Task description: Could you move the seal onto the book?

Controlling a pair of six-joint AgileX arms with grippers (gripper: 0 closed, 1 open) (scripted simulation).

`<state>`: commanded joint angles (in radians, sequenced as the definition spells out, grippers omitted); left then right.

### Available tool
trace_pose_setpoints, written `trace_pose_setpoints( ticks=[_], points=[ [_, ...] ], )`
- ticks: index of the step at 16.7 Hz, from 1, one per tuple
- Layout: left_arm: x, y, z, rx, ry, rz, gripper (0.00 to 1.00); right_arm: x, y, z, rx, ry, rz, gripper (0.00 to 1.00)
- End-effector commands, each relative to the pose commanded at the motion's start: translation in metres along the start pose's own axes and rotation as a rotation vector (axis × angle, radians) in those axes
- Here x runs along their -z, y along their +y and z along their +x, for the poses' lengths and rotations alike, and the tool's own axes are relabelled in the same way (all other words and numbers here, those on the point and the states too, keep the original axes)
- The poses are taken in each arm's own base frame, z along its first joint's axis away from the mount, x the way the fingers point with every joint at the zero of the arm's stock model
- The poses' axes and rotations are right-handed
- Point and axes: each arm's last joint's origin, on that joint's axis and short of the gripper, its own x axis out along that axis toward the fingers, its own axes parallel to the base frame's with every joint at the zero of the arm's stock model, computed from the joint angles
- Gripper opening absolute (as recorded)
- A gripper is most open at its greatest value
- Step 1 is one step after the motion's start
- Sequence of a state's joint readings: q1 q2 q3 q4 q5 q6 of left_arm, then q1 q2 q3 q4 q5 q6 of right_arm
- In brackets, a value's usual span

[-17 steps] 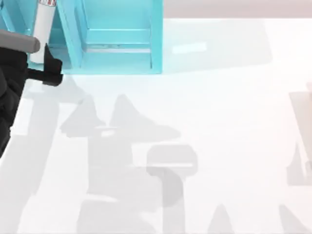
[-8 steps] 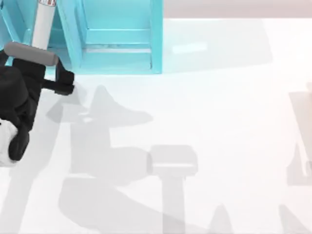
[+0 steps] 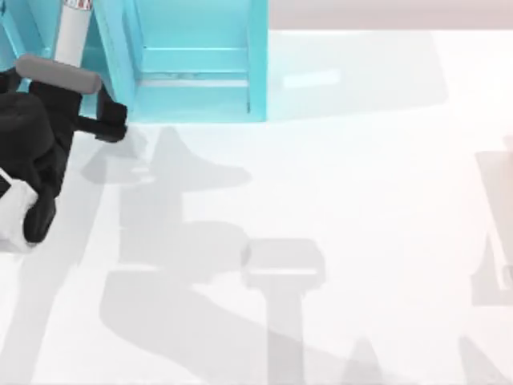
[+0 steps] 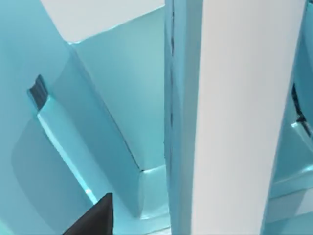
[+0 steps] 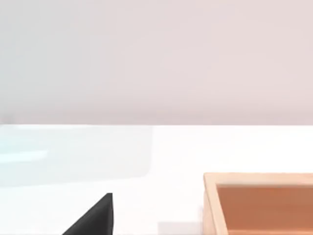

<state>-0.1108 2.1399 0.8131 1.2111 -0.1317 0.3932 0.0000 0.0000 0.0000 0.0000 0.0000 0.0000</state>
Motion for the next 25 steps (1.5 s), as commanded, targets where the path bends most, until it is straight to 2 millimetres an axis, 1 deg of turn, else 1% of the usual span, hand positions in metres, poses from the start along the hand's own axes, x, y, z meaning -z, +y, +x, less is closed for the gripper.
trace_pose_setpoints(
  ticks=[5, 7, 9, 13, 25],
  points=[
    [-0.001, 0.0, 0.054, -0.002, -0.004, 0.0, 1.0, 0.0, 0.0, 0.0, 0.0, 0.0, 0.0, 1.0],
    [-0.001, 0.0, 0.068, -0.002, -0.004, 0.0, 1.0, 0.0, 0.0, 0.0, 0.0, 0.0, 0.0, 1.0],
    [-0.001, 0.0, 0.075, -0.001, -0.002, 0.0, 1.0, 0.0, 0.0, 0.0, 0.0, 0.0, 0.0, 1.0],
    [-0.001, 0.0, 0.075, -0.001, -0.002, 0.0, 1.0, 0.0, 0.0, 0.0, 0.0, 0.0, 0.0, 1.0],
    [-0.001, 0.0, 0.075, -0.001, -0.002, 0.0, 0.1, 0.0, 0.0, 0.0, 0.0, 0.0, 0.0, 1.0]
  ],
)
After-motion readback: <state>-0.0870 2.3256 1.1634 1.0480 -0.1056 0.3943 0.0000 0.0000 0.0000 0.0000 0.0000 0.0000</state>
